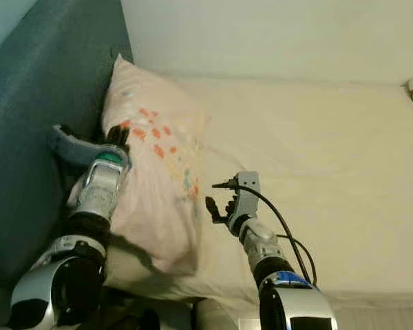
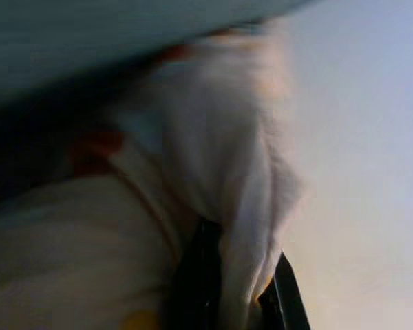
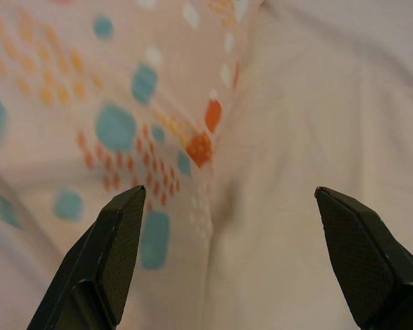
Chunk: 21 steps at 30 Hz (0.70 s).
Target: Clean up the room
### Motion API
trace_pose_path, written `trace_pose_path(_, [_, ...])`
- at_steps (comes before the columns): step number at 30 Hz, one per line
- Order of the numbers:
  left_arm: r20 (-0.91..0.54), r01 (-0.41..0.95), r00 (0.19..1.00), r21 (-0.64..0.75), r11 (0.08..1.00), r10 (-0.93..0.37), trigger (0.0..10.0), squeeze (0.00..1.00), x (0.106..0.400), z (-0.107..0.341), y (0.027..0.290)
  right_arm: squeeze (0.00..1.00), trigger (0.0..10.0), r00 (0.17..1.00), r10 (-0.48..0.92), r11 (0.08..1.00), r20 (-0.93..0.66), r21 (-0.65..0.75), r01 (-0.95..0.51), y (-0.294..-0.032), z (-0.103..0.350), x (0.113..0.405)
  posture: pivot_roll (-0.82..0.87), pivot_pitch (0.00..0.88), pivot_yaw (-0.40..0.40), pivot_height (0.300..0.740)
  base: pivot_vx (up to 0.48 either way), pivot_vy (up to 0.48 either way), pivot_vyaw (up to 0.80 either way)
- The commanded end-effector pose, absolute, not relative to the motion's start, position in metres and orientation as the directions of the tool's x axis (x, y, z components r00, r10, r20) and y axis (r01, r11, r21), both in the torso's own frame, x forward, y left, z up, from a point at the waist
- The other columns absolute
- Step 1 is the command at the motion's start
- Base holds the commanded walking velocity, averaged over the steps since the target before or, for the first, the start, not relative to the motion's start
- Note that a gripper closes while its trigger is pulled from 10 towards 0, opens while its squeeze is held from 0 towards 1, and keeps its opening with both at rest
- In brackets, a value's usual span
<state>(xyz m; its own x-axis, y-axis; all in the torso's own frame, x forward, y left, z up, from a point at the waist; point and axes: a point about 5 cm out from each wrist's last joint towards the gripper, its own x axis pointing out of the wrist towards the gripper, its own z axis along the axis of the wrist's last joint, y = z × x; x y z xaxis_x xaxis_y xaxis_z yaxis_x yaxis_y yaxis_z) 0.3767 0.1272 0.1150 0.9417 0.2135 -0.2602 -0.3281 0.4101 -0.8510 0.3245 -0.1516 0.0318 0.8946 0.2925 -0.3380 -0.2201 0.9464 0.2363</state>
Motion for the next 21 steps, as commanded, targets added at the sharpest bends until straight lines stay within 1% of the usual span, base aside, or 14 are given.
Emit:
trace_pose_path(1, [-0.347, -0.444, 0.89, -0.806, 0.391, 0.295, 10.0, 0.0, 0.367, 0.096, 0.136, 0.0, 10.0, 0.882, 0.3, 0.944, -0.363, 0.245, -0.22, -0.151, 0.022, 0.316, -0.2, 0.132, 0.079, 0.74, 0.0, 0.0, 0.0])
trace_pose_path(3, [-0.468, -0.583, 0.81, -0.701, 0.411, 0.353, 10.0, 0.0, 0.35, 0.065, 0.149, 0.0, 10.0, 0.881, 0.298, 0.945, -0.368, 0.245, -0.217, -0.154, 0.018, 0.312, -0.22, 0.155, 0.088, 0.74, 0.0, 0.0, 0.0])
trace_pose_path(4, [-0.468, -0.583, 0.81, -0.701, 0.411, 0.353, 10.0, 0.0, 0.35, 0.065, 0.149, 0.0, 10.0, 0.881, 0.298, 0.945, -0.368, 0.245, -0.217, -0.154, 0.018, 0.312, -0.22, 0.155, 0.088, 0.74, 0.0, 0.0, 0.0])
trace_pose_path(5, [-0.523, -0.638, 0.769, -0.653, 0.407, 0.366, 10.0, 0.0, 0.341, 0.051, 0.153, 0.0, 10.0, 0.88, 0.297, 0.945, -0.371, 0.245, -0.216, -0.155, 0.017, 0.31, -0.22, 0.157, 0.088, 0.74, 0.0, 0.0, 0.0])
trace_pose_path(6, [-0.523, -0.638, 0.769, -0.653, 0.407, 0.366, 10.0, 0.0, 0.341, 0.051, 0.153, 0.0, 10.0, 0.88, 0.297, 0.945, -0.371, 0.245, -0.216, -0.155, 0.017, 0.31, -0.22, 0.157, 0.088, 0.74, 0.0, 0.0, 0.0])
trace_pose_path(7, [-0.555, -0.673, 0.74, -0.614, 0.413, 0.38, 10.0, 0.0, 0.332, 0.039, 0.158, 0.0, 10.0, 0.879, 0.3, 0.944, -0.371, 0.245, -0.219, -0.155, 0.016, 0.309, -0.22, 0.165, 0.088, 0.74, 0.0, 0.0, 0.0])
trace_pose_path(8, [-0.555, -0.673, 0.74, -0.614, 0.413, 0.38, 10.0, 0.0, 0.332, 0.039, 0.158, 0.0, 10.0, 0.879, 0.3, 0.944, -0.371, 0.245, -0.219, -0.155, 0.016, 0.309, -0.22, 0.165, 0.088, 0.74, 0.0, 0.0, 0.0])
trace_pose_path(9, [-0.584, -0.7, 0.714, -0.58, 0.416, 0.387, 10.0, 0.0, 0.322, 0.027, 0.162, 0.0, 10.0, 0.877, 0.303, 0.944, -0.372, 0.244, -0.222, -0.155, 0.015, 0.308, -0.23, 0.172, 0.089, 0.74, 0.0, 0.0, 0.0])
trace_pose_path(10, [-0.584, -0.7, 0.714, -0.58, 0.416, 0.387, 10.0, 0.0, 0.322, 0.027, 0.162, 0.0, 10.0, 0.877, 0.303, 0.944, -0.372, 0.244, -0.222, -0.155, 0.015, 0.308, -0.23, 0.172, 0.089, 0.74, 0.0, 0.0, 0.0])
trace_pose_path(12, [-0.611, -0.725, 0.687, -0.537, 0.431, 0.395, 10.0, 0.0, 0.31, 0.013, 0.164, 0.0, 10.0, 0.876, 0.306, 0.943, -0.374, 0.244, -0.225, -0.156, 0.014, 0.306, -0.23, 0.179, 0.084, 0.74, 0.0, 0.0, 0.0])
trace_pose_path(16, [-0.611, -0.728, 0.683, -0.522, 0.444, 0.401, 10.0, 0.0, 0.308, 0.011, 0.163, 0.0, 10.0, 0.875, 0.306, 0.943, -0.375, 0.243, -0.226, -0.156, 0.013, 0.306, -0.22, 0.181, 0.083, 0.74, 0.0, 0.0, 0.0])
trace_pose_path(17, [-0.607, -0.727, 0.679, -0.48, 0.492, 0.412, 10.0, 0.0, 0.307, 0.01, 0.163, 0.0, 10.0, 0.874, 0.308, 0.943, -0.377, 0.244, -0.227, -0.156, 0.013, 0.305, -0.22, 0.178, 0.084, 0.74, 0.0, 0.0, 0.0])
trace_pose_path(18, [-0.606, -0.724, 0.679, -0.461, 0.512, 0.415, 10.0, 0.0, 0.306, 0.009, 0.164, 0.0, 10.0, 0.874, 0.309, 0.943, -0.376, 0.244, -0.228, -0.156, 0.013, 0.305, -0.22, 0.178, 0.084, 0.74, 0.0, 0.0, 0.0])
trace_pose_path(21, [-0.604, -0.718, 0.68, -0.434, 0.544, 0.415, 10.0, 0.0, 0.305, 0.008, 0.164, 0.0, 10.0, 0.873, 0.31, 0.942, -0.377, 0.244, -0.229, -0.155, 0.013, 0.305, -0.22, 0.178, 0.084, 0.74, 0.0, 0.0, 0.0])
